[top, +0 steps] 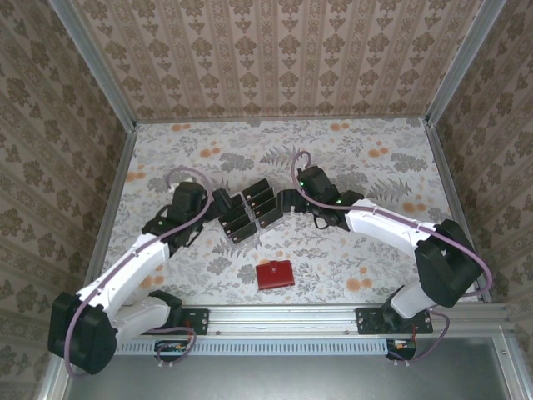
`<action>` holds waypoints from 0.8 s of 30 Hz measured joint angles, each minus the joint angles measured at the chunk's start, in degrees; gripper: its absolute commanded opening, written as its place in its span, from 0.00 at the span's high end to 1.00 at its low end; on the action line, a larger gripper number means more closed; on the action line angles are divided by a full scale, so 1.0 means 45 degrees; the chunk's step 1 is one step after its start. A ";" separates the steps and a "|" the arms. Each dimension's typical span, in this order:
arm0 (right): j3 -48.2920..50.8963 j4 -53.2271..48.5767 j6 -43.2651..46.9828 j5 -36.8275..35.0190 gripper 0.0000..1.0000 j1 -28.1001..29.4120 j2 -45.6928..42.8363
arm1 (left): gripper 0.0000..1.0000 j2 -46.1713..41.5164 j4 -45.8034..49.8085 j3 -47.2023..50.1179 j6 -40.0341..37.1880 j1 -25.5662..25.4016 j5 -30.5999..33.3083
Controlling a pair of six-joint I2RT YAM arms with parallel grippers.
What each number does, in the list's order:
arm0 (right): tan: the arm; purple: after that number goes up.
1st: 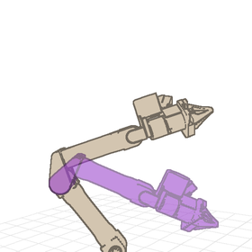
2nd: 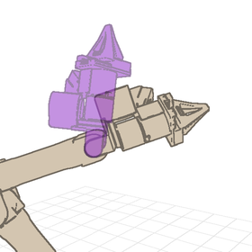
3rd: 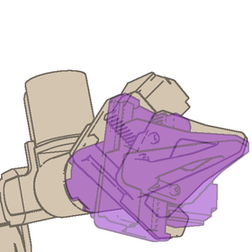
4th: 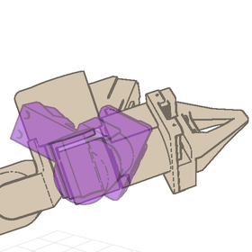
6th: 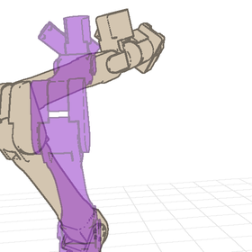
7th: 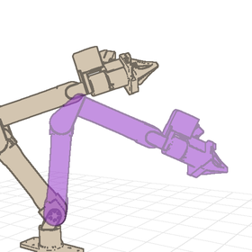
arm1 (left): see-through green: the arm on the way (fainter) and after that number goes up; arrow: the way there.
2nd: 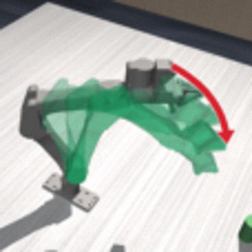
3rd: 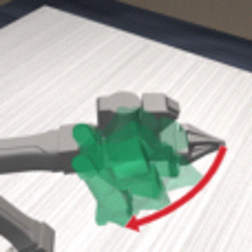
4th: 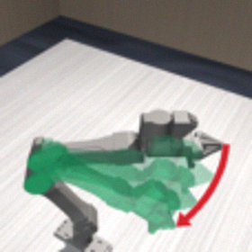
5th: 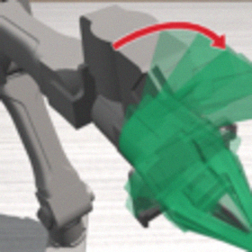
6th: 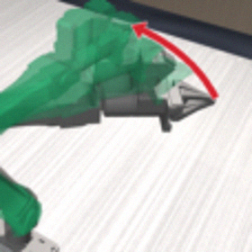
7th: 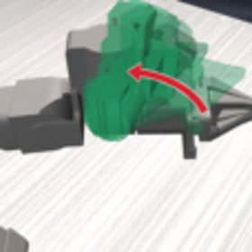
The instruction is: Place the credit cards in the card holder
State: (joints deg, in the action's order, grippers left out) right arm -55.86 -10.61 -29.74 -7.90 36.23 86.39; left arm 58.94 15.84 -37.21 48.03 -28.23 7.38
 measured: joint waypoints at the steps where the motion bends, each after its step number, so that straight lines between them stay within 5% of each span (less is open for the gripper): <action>1: 0.0126 -0.0068 0.0000 0.0015 0.04 -0.0102 -0.0058 | 0.00 -0.0107 -0.0087 0.0316 0.0194 -0.0175 -0.0015; 24: 0.2006 -0.0753 0.0238 0.0287 0.03 -0.2132 -0.2589 | 0.00 0.3653 -0.4974 0.0549 0.0651 -0.1481 -0.0121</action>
State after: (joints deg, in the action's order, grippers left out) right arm -46.83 -14.00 -28.67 -6.61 26.63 74.74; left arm 75.37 -6.55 -34.74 50.96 -34.89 6.83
